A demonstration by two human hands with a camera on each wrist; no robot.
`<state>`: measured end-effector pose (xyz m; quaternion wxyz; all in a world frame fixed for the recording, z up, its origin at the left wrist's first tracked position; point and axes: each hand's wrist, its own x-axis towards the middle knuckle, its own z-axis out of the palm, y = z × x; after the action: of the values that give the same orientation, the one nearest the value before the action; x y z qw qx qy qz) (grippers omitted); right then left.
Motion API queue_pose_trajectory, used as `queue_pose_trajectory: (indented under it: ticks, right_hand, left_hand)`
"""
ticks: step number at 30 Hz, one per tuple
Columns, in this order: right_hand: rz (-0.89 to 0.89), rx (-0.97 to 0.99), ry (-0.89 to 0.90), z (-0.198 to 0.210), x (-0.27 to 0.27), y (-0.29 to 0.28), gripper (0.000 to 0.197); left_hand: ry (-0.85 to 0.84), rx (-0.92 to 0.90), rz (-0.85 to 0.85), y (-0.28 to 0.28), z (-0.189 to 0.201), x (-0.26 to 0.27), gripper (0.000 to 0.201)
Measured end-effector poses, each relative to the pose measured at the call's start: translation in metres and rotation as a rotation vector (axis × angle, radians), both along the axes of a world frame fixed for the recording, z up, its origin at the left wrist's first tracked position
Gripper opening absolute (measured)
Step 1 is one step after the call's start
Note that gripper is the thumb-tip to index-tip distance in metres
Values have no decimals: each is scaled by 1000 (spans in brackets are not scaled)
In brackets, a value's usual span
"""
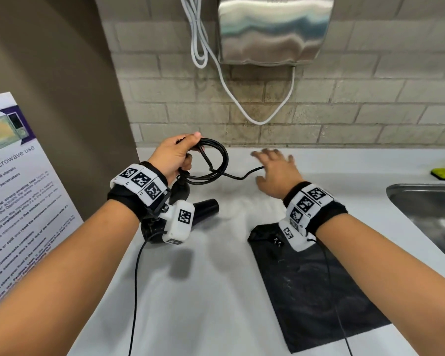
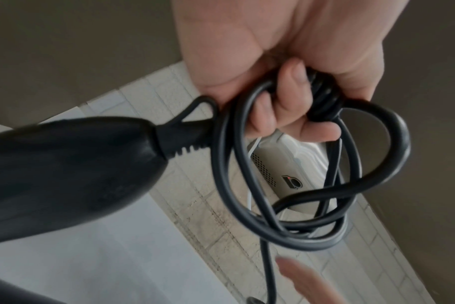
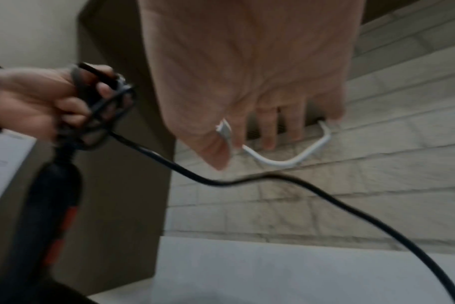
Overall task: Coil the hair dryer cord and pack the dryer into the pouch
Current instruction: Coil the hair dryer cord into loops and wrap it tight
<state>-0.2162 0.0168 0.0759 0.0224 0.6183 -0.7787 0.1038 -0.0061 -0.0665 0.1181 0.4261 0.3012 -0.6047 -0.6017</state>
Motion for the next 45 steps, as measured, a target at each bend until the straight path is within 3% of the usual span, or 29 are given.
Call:
queue_pose_trajectory:
  ticks: [2,5,7,9,13,14,16,18,23,27,33,37,45]
  right_hand:
    - [237,35,-30,4,26,-8,56]
    - [399,76,-241,-4,51,-15,34]
    - [394,-6,-523,-8,55,-16,20]
    - [286,-118,-646,-7,49,-18,20]
    - [102,-297,-439,6,24,-22,17]
    - [129,-315,-404,10,23,-22,23]
    - [268,-355,-327,17,27,-22,55]
    - [383,-354,-275,21,30,-23,66]
    - [424,-158,-298,20,31,-18,21]
    - [332,-264,-305,31,34,-16,21]
    - [192,-417,-118,50,46,-21,27]
    - [204,-485,-50,59,56,-18,24]
    - [241,-583,-141,63,69,-8,22]
  left_hand:
    - [-11,-3,-16,1,0,-1,19]
    - [-31,-6,-30,3,0,-1,19]
    - [-40,18,-42,5,0,0,19]
    - [-69,42,-37,7,1,3,20]
    - [-186,3,-54,8,1,5,18]
    - [-200,-14,-64,9,1,5,16]
    - [-196,-26,-81,11,0,2,13]
    - [-171,-27,-92,11,0,2,13]
    - [-114,-24,-88,7,1,8,16]
    - [-172,-58,-69,11,3,4,18]
    - [-274,-59,-98,14,7,-1,17]
    - [-365,-77,-119,17,8,-3,6]
    - [-455,-87,-259,20,12,-5,14]
